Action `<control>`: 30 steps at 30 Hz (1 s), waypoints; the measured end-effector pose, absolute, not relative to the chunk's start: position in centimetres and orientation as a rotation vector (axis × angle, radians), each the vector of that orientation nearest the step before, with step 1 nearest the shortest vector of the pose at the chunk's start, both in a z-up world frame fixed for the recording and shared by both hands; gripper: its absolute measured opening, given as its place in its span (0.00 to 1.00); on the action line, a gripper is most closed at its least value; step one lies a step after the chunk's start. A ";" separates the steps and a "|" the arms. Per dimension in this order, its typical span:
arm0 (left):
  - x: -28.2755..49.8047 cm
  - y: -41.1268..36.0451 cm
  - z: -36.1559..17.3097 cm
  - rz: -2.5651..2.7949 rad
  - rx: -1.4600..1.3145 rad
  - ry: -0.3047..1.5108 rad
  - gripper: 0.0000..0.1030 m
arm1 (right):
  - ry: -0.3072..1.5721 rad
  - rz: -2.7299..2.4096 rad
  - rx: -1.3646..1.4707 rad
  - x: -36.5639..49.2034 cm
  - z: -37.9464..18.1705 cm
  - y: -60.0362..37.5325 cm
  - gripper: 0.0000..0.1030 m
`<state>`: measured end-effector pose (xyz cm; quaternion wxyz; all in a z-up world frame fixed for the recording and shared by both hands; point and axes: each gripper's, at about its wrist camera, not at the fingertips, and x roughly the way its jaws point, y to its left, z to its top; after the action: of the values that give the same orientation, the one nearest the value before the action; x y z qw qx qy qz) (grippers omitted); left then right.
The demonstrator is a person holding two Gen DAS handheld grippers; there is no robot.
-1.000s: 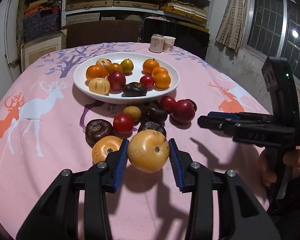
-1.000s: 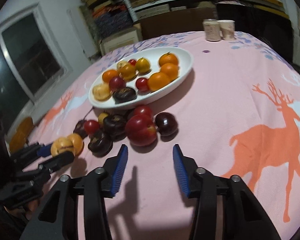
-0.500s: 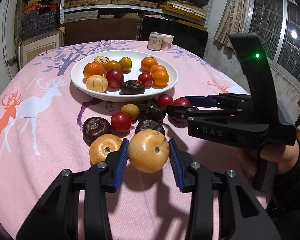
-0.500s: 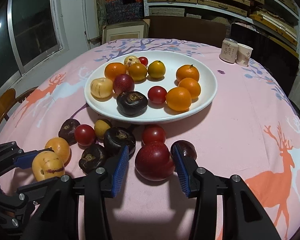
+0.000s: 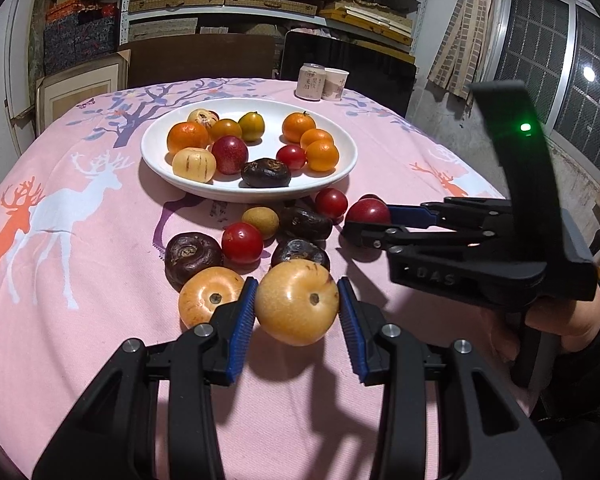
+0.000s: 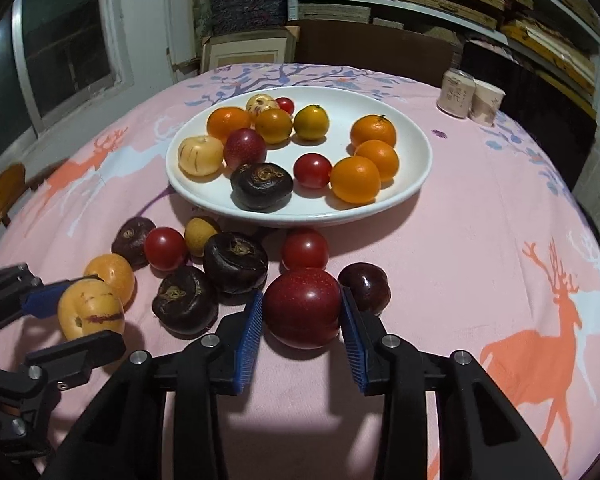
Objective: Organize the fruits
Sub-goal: 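Carry both apples over the plate and open both tools to release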
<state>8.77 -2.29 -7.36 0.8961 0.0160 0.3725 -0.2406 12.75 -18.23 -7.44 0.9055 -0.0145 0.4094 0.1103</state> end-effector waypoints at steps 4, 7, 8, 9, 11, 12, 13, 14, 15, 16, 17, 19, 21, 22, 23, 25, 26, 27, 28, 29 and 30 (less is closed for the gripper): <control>8.8 -2.2 -7.4 -0.502 0.030 0.773 0.38 | 0.822 0.271 0.104 11.5 -6.3 -20.0 0.38; 8.7 -2.2 -7.3 -0.500 0.029 0.769 0.38 | 0.809 0.294 0.167 10.6 -5.8 -21.2 0.38; 8.7 -2.1 -7.3 -0.499 0.027 0.767 0.38 | 0.810 0.298 0.181 10.3 -5.9 -21.5 0.38; 8.6 -2.1 -7.2 -0.499 0.023 0.763 0.38 | 0.815 0.302 0.196 10.1 -6.0 -21.9 0.38; 8.6 -1.9 -7.1 -0.502 0.013 0.760 0.38 | 0.823 0.305 0.220 9.6 -6.2 -22.4 0.38; 8.6 -1.8 -7.0 -0.503 0.006 0.757 0.38 | 0.825 0.308 0.233 9.4 -6.2 -22.7 0.38; 8.6 -1.7 -6.9 -0.504 0.002 0.756 0.38 | 0.824 0.311 0.246 9.1 -6.2 -23.1 0.38; 8.6 -1.7 -6.8 -0.504 0.000 0.756 0.38 | 0.821 0.313 0.256 9.0 -6.1 -23.4 0.38; 8.7 -1.8 -6.7 -0.504 0.002 0.760 0.38 | 0.817 0.314 0.266 8.9 -5.8 -23.7 0.38; 8.8 -1.8 -6.7 -0.502 0.006 0.765 0.38 | 0.810 0.318 0.278 8.9 -5.5 -24.0 0.38; 9.1 -2.0 -6.5 -0.503 0.009 0.774 0.38 | 0.800 0.324 0.292 9.1 -4.9 -24.4 0.38; 9.7 -2.4 -5.7 -0.505 0.018 0.765 0.38 | 0.780 0.330 0.308 9.6 -3.8 -24.9 0.38; 10.8 -3.0 -4.2 -0.509 0.030 0.741 0.38 | 0.759 0.337 0.321 10.7 -2.5 -25.3 0.38; 11.5 -3.4 -3.6 -0.513 0.038 0.734 0.38 | 0.748 0.341 0.328 11.3 -1.9 -25.3 0.38; 12.4 -3.9 -2.9 -0.519 0.045 0.726 0.38 | 0.739 0.347 0.337 12.3 -1.2 -25.3 0.38; 14.5 -5.1 -2.0 -0.524 0.056 0.716 0.38 | 0.734 0.347 0.363 14.5 -0.3 -25.3 0.38; 15.7 -5.6 -1.7 -0.523 0.055 0.717 0.38 | 0.734 0.345 0.380 15.9 0.1 -25.3 0.38; 17.2 -6.2 -1.6 -0.524 0.051 0.726 0.38 | 0.734 0.340 0.394 17.3 0.3 -25.2 0.38; 18.4 -6.7 -1.6 -0.519 0.052 0.733 0.38 | 0.737 0.332 0.404 18.4 0.4 -25.2 0.38; 19.7 -7.2 -1.8 -0.504 0.063 0.739 0.38 | 0.745 0.320 0.415 19.9 0.4 -25.1 0.38; 21.0 -7.7 -2.0 -0.489 0.076 0.745 0.38 | 0.753 0.315 0.421 20.9 0.3 -25.1 0.38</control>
<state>20.98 -7.70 -2.02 0.9017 0.0367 0.3601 -0.2363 20.92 -25.06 0.34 0.8964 0.2034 0.3633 0.1518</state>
